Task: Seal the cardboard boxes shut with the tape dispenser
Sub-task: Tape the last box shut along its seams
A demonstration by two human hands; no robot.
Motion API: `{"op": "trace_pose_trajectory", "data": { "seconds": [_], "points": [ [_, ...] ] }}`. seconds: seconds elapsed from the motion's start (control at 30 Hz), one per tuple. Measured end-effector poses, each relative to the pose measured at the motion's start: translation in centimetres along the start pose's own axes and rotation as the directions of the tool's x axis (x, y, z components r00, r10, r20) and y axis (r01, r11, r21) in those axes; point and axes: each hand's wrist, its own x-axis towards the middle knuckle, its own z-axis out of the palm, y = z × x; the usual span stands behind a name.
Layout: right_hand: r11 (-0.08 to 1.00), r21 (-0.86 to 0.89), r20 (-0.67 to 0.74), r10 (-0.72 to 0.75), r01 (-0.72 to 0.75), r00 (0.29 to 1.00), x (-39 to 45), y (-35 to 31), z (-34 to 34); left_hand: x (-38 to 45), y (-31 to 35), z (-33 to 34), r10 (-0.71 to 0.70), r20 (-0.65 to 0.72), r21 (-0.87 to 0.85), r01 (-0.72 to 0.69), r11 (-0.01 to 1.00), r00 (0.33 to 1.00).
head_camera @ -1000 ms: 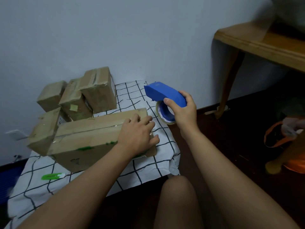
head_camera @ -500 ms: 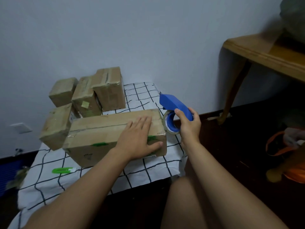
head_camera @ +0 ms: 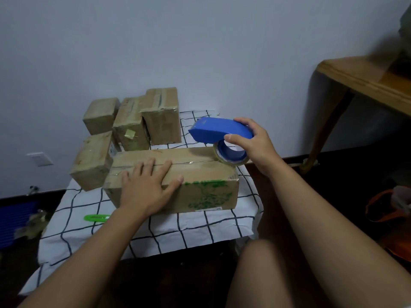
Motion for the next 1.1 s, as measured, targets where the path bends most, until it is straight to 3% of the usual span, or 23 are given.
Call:
{"op": "trace_pose_trajectory", "data": {
  "seconds": [0.27,0.43,0.63,0.8,1.1],
  "points": [
    [0.994,-0.099,0.163,-0.028,0.045,0.986,0.8,-1.1,5.7,-0.9,-3.2,-0.1,0.123,-0.049,0.006,-0.123,0.992,0.991],
    [0.99,-0.129,0.185,-0.031,0.056,0.982,1.0,-1.4,8.2,-1.2,-4.9,-0.5,0.056,-0.034,-0.003,-0.056,0.998,0.998],
    [0.991,-0.119,0.205,-0.027,0.052,0.978,1.1,-2.1,11.8,-1.4,-8.0,-0.8,-0.002,-0.111,-0.243,-0.025,0.97,0.994],
    [0.992,-0.112,0.243,-0.035,0.064,0.969,1.0,-2.6,16.3,-2.6,-10.3,0.2,0.025,-0.128,-0.337,-0.068,0.939,0.991],
    [0.991,-0.098,0.277,-0.056,0.086,0.959,1.3,-3.1,23.3,-3.0,-12.9,2.5,0.004,-0.2,-0.611,-0.128,0.781,0.98]
  ]
}}
